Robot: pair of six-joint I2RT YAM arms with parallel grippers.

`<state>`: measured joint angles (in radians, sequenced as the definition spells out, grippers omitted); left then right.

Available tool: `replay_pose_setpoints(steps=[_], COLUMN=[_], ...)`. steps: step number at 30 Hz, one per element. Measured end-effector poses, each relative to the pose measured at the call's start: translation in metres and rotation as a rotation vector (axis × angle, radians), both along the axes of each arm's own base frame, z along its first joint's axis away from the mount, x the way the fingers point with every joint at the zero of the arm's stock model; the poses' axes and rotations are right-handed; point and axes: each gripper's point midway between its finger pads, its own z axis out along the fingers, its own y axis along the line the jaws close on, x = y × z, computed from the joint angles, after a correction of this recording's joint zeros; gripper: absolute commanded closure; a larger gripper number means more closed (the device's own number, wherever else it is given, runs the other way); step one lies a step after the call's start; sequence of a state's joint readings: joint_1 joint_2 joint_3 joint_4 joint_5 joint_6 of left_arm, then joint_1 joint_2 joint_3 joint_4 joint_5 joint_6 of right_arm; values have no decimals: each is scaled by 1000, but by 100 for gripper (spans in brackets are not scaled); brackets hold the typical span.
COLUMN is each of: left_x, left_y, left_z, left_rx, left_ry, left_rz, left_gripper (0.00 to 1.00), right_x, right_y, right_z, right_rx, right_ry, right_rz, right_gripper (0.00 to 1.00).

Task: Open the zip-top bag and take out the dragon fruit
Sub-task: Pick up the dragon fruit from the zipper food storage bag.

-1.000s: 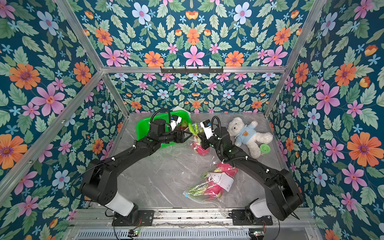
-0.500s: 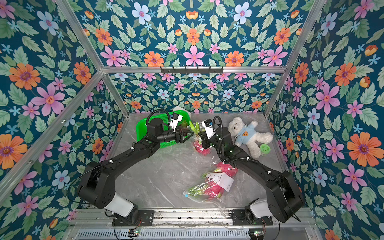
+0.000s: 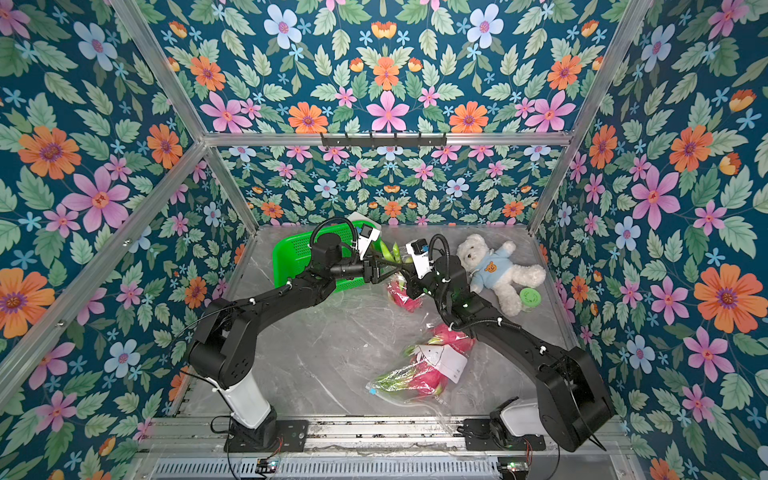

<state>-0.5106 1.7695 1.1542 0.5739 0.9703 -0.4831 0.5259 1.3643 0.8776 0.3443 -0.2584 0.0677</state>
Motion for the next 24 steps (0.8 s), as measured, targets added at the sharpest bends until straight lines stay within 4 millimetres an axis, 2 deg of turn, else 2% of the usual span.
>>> replay_pose_setpoints(steps=[2, 7, 12, 18, 21, 24], left_x=[0, 1, 1, 0, -1, -1], left_y=[-1, -6, -13, -20, -23, -24], left_z=[2, 3, 0, -1, 1, 2], left_rx=[-15, -29, -34, -35, -36, -37], left_ry=[12, 30, 52, 56, 52, 51], left_rz=[-10, -20, -29, -46, -50, -47], left_gripper=[32, 54, 63, 68, 80, 97], right_x=[0, -1, -5, -5, -4, -3], right_y=[0, -1, -2, -6, -8, -8], right_z=[-1, -2, -3, -4, -4, -2], right_rx=[1, 4, 4, -4, -16, -26], right_ry=[0, -6, -3, -14, -29, -45], right_rz=[0, 2, 7, -10, -20, -22], right_gripper=[100, 100, 100, 100, 100, 100])
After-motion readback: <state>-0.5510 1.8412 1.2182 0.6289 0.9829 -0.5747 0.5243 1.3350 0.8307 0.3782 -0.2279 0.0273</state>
